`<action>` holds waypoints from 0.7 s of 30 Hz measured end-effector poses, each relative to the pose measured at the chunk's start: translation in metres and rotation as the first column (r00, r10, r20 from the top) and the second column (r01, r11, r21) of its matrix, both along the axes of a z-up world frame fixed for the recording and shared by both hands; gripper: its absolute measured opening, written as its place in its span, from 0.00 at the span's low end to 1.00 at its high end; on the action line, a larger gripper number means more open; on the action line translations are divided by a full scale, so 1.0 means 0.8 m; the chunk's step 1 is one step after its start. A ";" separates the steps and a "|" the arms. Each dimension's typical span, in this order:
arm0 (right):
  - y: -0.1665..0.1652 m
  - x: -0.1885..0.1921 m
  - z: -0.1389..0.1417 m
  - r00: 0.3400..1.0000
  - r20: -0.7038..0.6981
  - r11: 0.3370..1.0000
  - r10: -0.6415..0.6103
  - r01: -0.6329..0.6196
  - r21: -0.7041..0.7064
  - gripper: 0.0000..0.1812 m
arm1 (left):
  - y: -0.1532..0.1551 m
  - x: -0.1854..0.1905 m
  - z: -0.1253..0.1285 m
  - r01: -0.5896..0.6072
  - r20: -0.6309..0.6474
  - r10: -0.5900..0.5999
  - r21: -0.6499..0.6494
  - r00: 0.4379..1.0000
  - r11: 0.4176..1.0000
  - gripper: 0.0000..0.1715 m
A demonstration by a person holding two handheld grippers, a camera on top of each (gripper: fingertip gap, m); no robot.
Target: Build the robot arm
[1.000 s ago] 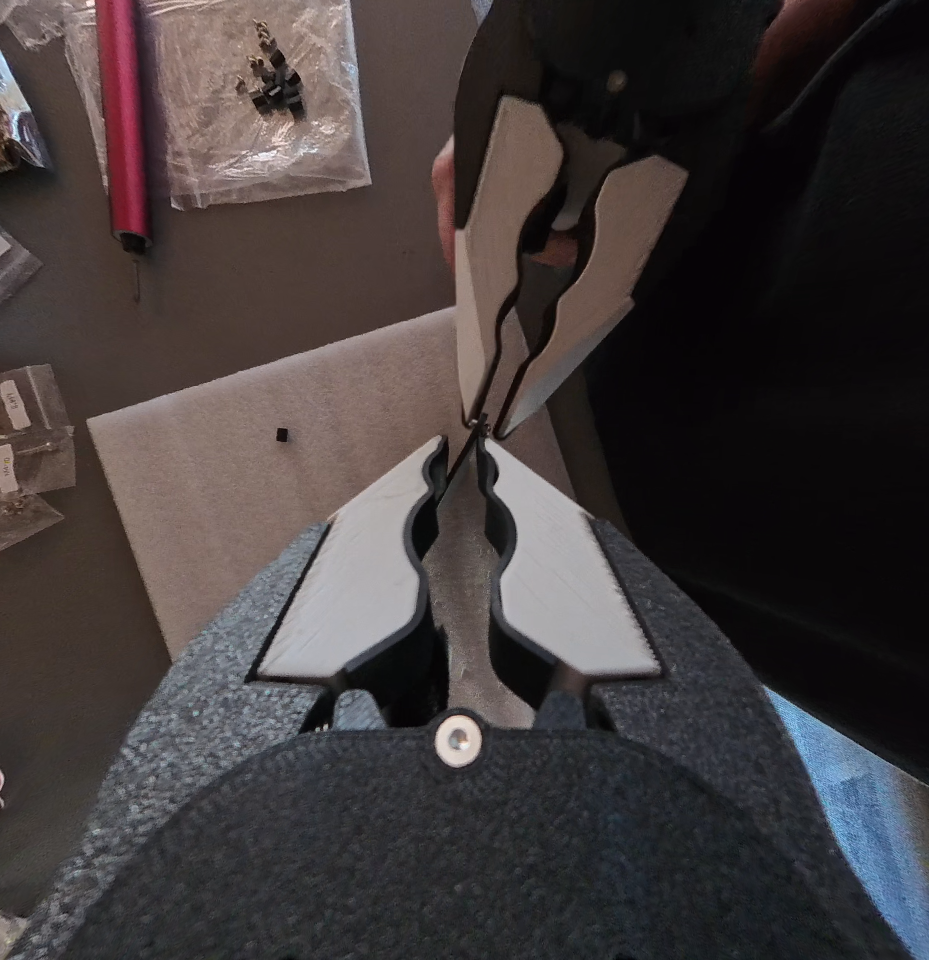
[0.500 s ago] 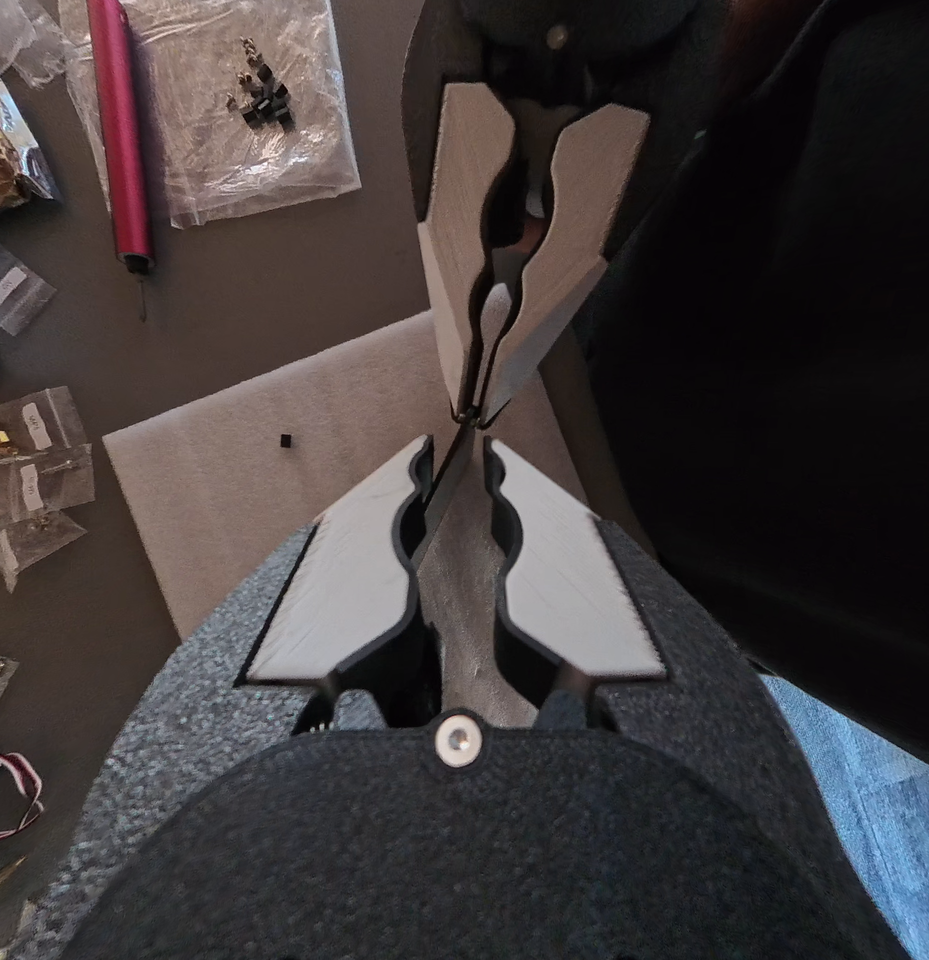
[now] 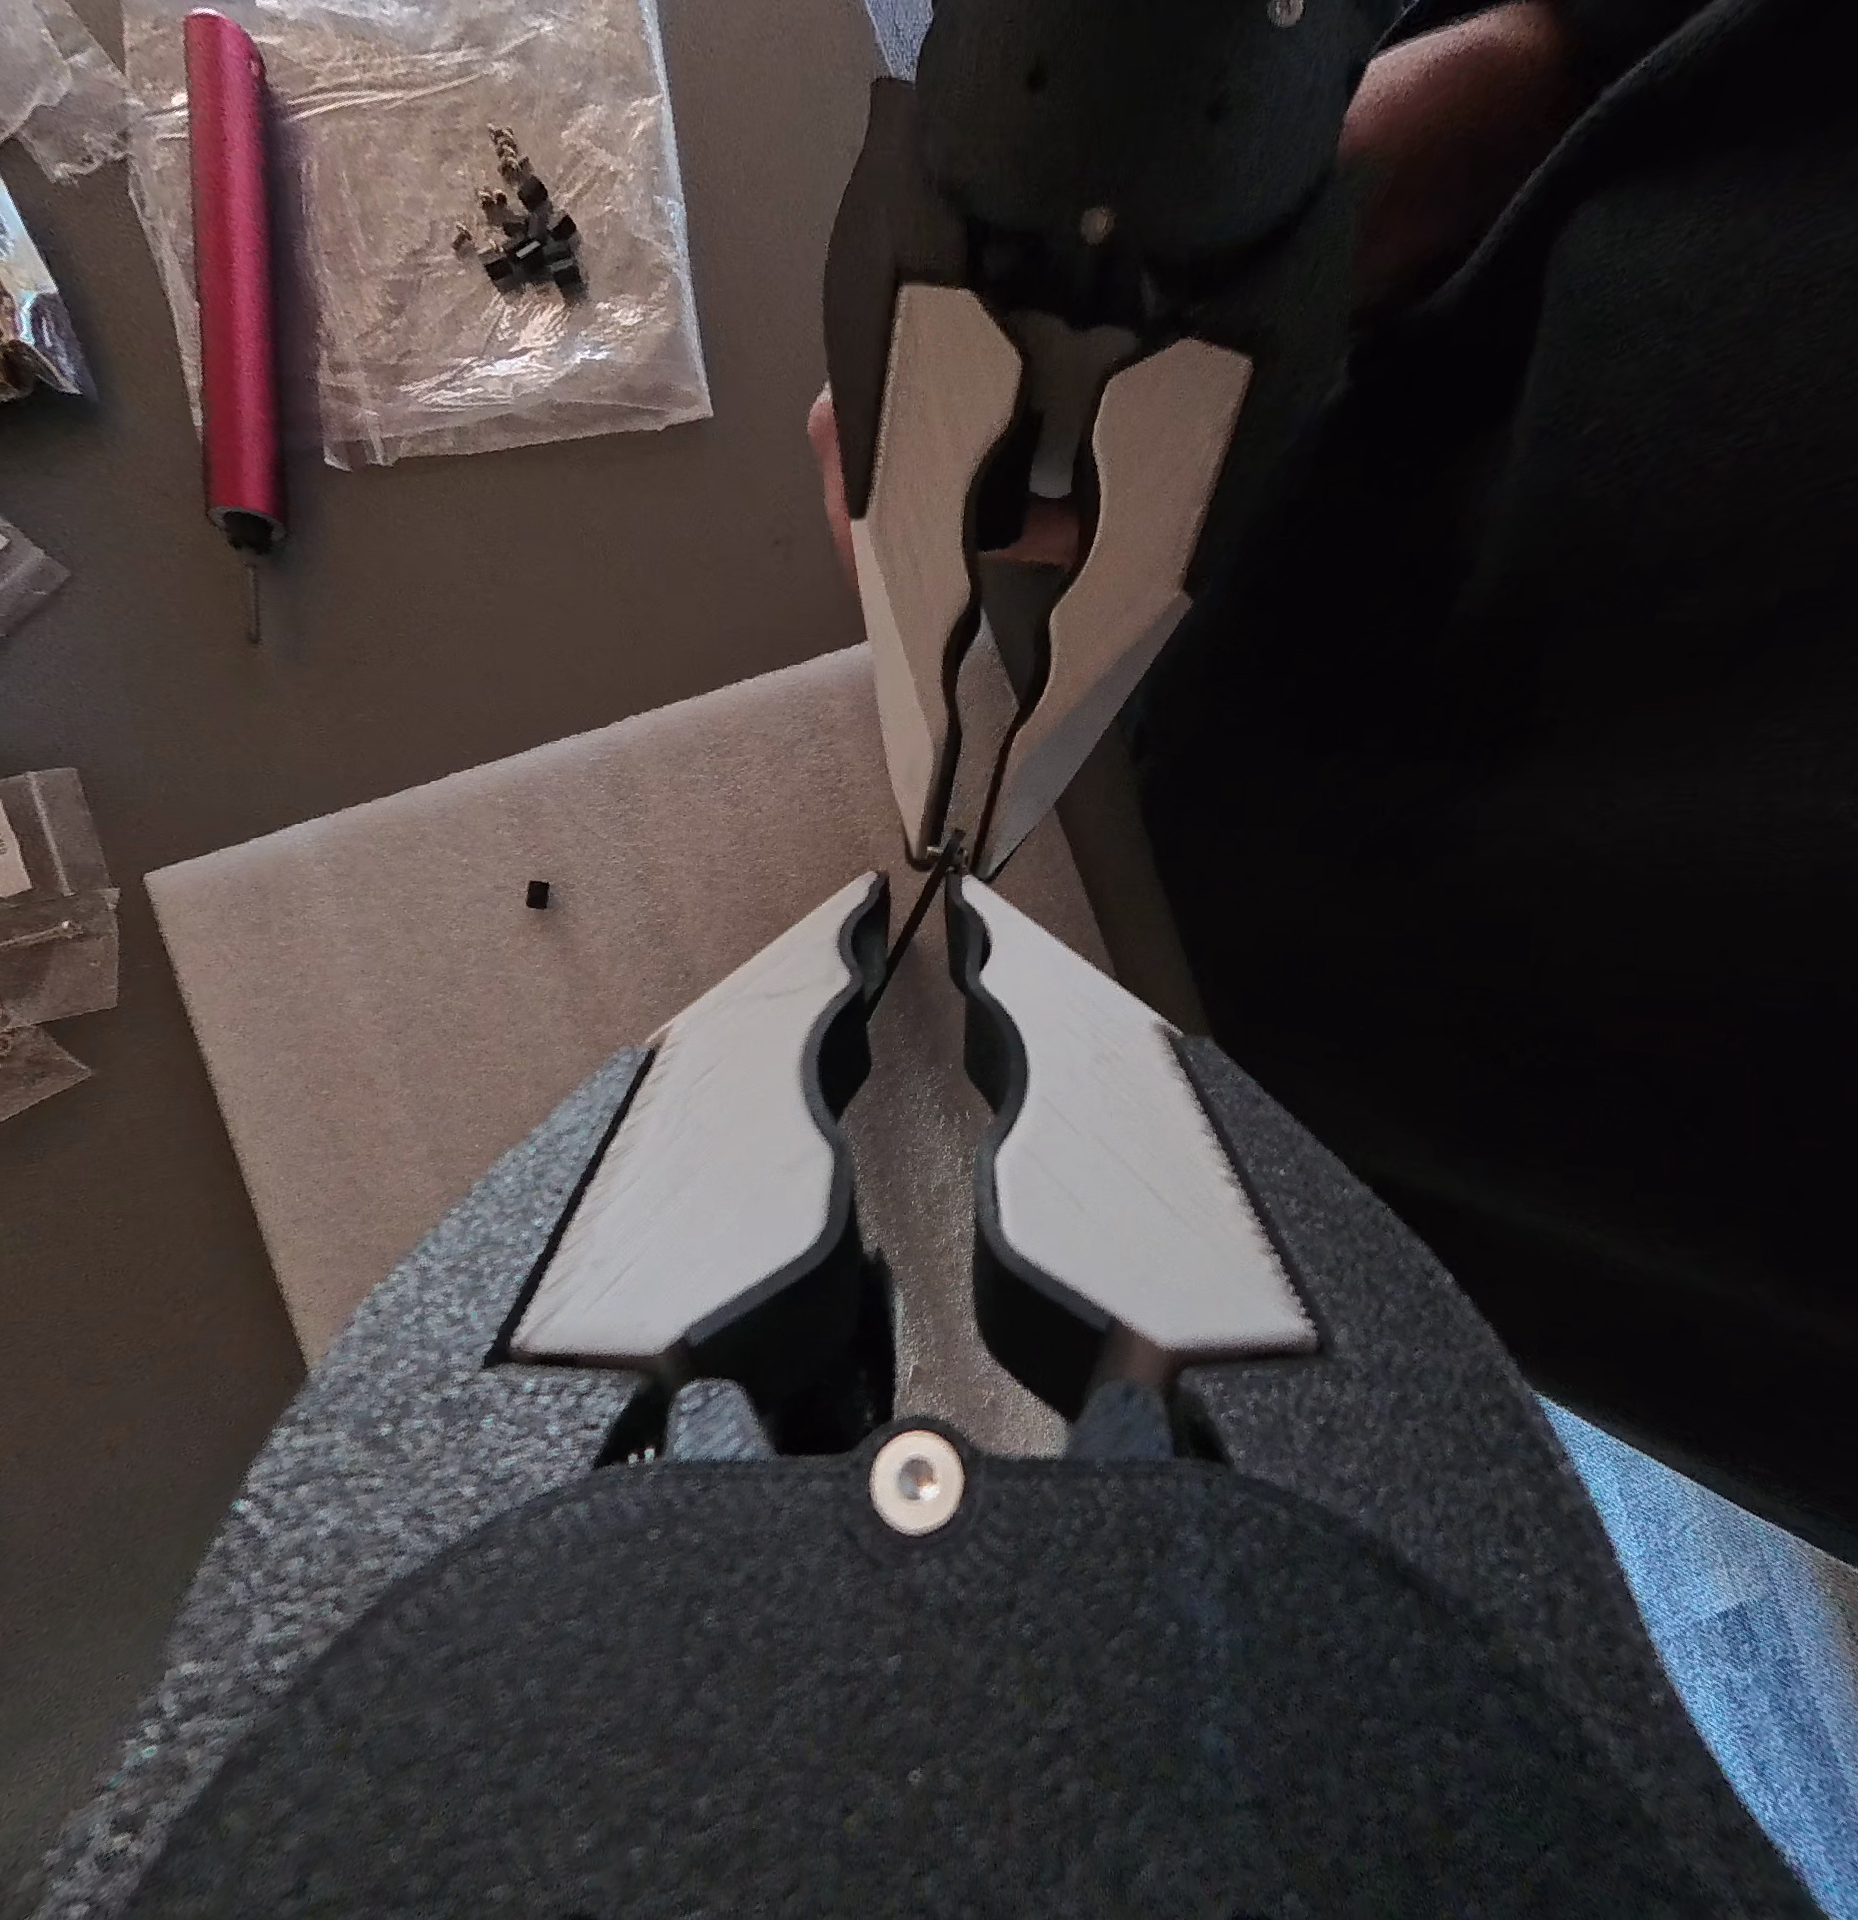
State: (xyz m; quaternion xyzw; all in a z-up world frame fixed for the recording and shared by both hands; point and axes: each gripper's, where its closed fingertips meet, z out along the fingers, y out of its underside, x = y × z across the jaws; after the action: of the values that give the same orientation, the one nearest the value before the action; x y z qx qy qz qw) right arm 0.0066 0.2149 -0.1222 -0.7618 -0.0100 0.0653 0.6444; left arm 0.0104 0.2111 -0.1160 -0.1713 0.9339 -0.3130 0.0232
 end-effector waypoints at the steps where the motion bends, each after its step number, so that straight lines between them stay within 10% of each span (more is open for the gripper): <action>1: 0.002 0.000 -0.001 1.000 0.008 1.000 -0.002 0.002 -0.004 0.03 | 0.000 0.000 0.000 0.002 -0.003 -0.002 -0.001 1.000 1.000 0.06; 21: 0.004 0.001 -0.002 1.000 0.027 1.000 -0.001 0.001 -0.015 0.01 | 0.001 0.005 0.005 -0.012 0.036 0.011 0.023 0.999 1.000 0.14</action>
State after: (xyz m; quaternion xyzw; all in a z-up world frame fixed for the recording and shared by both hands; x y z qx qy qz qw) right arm 0.0073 0.2179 -0.1235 -0.7674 -0.0176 0.0549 0.6385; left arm 0.0147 0.2117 -0.1120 -0.1708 0.9358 -0.3053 0.0438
